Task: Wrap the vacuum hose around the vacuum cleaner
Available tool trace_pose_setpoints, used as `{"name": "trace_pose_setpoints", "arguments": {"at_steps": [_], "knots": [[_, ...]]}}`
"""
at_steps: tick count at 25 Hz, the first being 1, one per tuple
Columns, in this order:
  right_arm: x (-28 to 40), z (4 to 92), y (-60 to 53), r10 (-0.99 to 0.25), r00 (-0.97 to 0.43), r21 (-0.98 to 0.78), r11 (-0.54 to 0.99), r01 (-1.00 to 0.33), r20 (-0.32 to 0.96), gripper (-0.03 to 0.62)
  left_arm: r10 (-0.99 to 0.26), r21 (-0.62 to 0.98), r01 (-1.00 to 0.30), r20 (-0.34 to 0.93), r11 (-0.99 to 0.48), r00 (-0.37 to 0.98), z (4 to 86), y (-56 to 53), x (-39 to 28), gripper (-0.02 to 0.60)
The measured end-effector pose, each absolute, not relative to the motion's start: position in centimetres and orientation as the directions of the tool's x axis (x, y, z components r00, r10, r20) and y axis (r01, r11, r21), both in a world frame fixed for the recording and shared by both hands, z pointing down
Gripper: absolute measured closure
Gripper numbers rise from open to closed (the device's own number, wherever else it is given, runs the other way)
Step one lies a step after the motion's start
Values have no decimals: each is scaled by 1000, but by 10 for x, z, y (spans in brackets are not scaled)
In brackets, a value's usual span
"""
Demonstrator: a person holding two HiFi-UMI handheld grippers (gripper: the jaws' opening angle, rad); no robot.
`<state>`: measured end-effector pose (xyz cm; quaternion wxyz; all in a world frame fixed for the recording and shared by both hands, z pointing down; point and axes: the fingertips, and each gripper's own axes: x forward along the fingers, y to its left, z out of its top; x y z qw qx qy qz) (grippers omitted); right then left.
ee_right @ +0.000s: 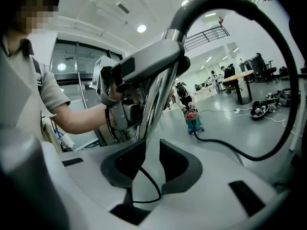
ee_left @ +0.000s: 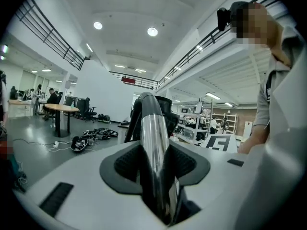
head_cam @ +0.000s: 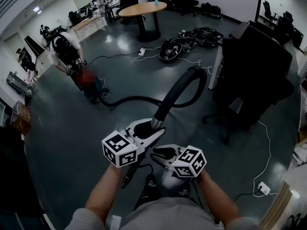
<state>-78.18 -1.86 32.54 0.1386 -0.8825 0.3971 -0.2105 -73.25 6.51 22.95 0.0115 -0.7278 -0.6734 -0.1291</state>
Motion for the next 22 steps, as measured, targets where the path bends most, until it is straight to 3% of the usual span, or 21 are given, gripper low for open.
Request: {"name": "trace_pose_setpoints", "arguments": {"at_steps": [6, 12, 22], "knots": [[-748, 328, -53, -763, 598, -475, -632, -612, 246, 430, 987, 226, 974, 154, 16, -52, 233, 44, -706, 408], [-701, 338, -97, -765, 581, -458, -638, -619, 279, 430, 988, 289, 950, 61, 118, -141, 225, 28, -672, 408], [-630, 323, -158, -782, 602, -510, -589, -627, 164, 430, 978, 367, 907, -103, 208, -183, 188, -12, -623, 408]]}}
